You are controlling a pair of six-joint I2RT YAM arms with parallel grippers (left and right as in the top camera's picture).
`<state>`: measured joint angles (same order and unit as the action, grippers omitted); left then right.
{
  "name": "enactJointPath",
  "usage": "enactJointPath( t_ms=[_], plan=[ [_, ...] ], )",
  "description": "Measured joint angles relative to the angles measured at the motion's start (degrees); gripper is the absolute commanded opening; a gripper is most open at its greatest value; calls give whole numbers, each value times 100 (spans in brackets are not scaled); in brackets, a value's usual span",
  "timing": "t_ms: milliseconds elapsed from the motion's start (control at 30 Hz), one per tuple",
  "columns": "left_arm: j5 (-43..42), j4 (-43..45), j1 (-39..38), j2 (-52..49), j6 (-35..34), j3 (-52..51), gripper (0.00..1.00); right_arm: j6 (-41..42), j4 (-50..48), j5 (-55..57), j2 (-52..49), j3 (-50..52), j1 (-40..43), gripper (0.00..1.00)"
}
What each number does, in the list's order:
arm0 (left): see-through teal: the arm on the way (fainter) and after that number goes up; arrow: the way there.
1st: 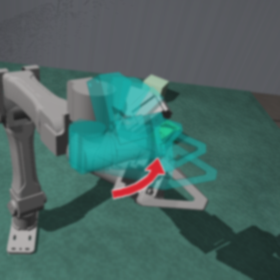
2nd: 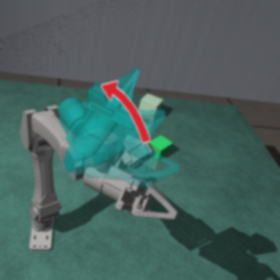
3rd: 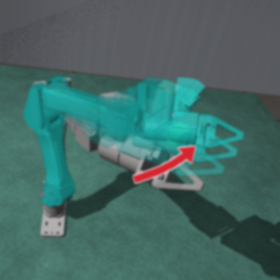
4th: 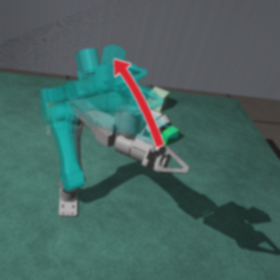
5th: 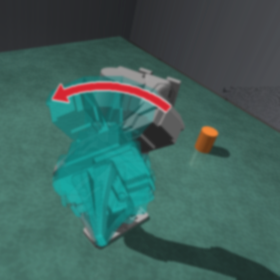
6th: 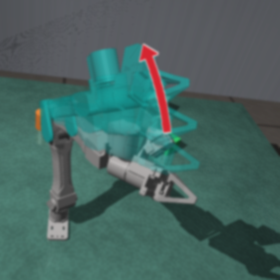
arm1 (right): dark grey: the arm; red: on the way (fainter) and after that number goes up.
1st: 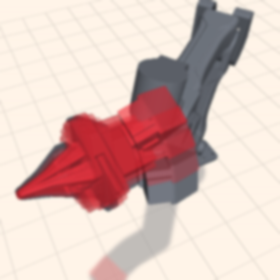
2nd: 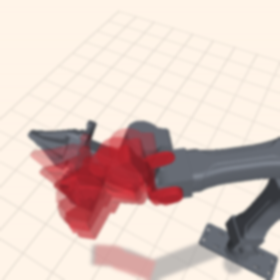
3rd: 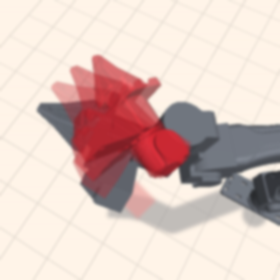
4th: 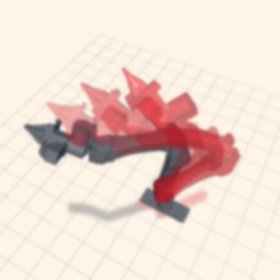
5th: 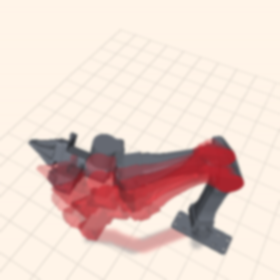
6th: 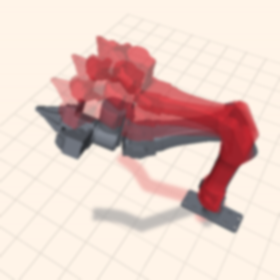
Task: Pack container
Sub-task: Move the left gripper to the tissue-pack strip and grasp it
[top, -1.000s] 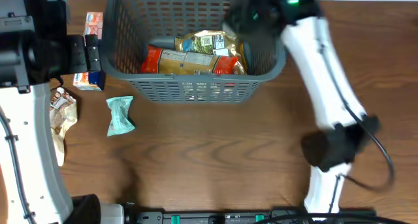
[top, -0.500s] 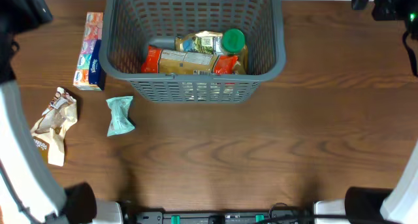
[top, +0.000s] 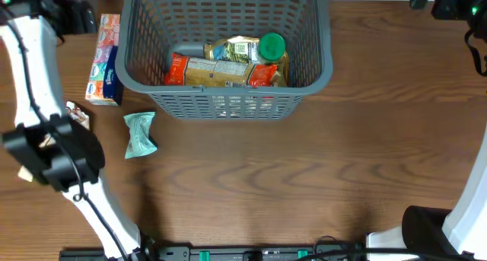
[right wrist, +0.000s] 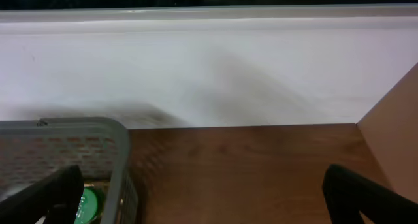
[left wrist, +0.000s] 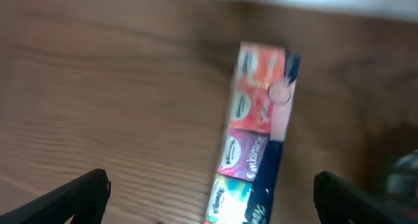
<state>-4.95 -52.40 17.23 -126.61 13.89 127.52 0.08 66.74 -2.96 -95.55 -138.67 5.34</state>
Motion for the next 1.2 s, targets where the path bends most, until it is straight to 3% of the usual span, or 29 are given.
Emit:
enactJointPath(
  t_ms=[267,767,1200],
  plan=[
    [-199,-129,-11,-1113,575,-28,98,24,-7,0,0,0,0,99],
    [-431,-415,-208,-1292,1290,-35,98,37,-7,0,0,0,0,99],
    [-433,-269,-201,-1563,1300,-330,99,37,293,0,0,0,0,99]
  ],
)
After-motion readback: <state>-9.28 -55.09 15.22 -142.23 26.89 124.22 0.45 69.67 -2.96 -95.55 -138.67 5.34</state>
